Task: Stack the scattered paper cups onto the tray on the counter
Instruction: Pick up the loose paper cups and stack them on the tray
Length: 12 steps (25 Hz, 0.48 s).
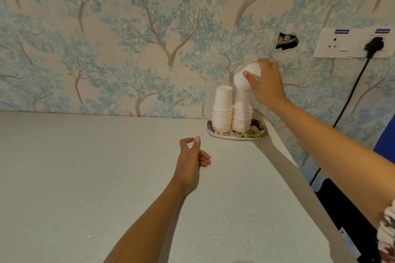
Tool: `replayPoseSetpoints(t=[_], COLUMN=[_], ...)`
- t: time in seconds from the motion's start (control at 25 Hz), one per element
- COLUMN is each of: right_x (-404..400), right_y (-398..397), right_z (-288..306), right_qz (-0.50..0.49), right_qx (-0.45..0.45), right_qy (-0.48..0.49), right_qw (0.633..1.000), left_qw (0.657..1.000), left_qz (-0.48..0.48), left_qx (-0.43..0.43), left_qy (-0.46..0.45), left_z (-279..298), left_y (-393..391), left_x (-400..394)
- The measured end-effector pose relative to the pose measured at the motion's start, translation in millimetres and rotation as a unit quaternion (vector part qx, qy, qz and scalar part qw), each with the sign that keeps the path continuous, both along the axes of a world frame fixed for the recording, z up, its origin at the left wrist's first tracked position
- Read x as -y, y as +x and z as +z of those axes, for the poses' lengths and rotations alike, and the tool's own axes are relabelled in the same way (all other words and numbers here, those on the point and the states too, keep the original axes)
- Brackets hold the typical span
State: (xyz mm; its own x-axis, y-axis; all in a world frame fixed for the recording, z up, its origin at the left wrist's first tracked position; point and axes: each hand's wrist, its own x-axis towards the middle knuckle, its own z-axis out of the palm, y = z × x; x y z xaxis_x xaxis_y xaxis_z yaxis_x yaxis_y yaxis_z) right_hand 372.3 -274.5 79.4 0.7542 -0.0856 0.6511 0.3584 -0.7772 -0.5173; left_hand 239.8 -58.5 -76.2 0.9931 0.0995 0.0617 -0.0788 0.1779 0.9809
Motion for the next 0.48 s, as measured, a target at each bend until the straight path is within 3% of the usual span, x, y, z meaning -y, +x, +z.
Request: replayPoseSetpoints(t=[0.24, 0.48], right_x=[-3, 4], right_y=[21, 5], right_z=[4, -5], right_qz=[-0.061, -0.053], right_qx=[-0.075, -0.054], right_qy=[-0.141, -0.089], right_qw=[0.985, 0.993], left_qw=[1.0, 0.999], left_qz=[-0.003, -0.017], left_qx=[-0.005, 0.003], left_qy=[0.01, 0.039], left_z=[0, 2], left_y=[0, -5], left_x=[0, 0])
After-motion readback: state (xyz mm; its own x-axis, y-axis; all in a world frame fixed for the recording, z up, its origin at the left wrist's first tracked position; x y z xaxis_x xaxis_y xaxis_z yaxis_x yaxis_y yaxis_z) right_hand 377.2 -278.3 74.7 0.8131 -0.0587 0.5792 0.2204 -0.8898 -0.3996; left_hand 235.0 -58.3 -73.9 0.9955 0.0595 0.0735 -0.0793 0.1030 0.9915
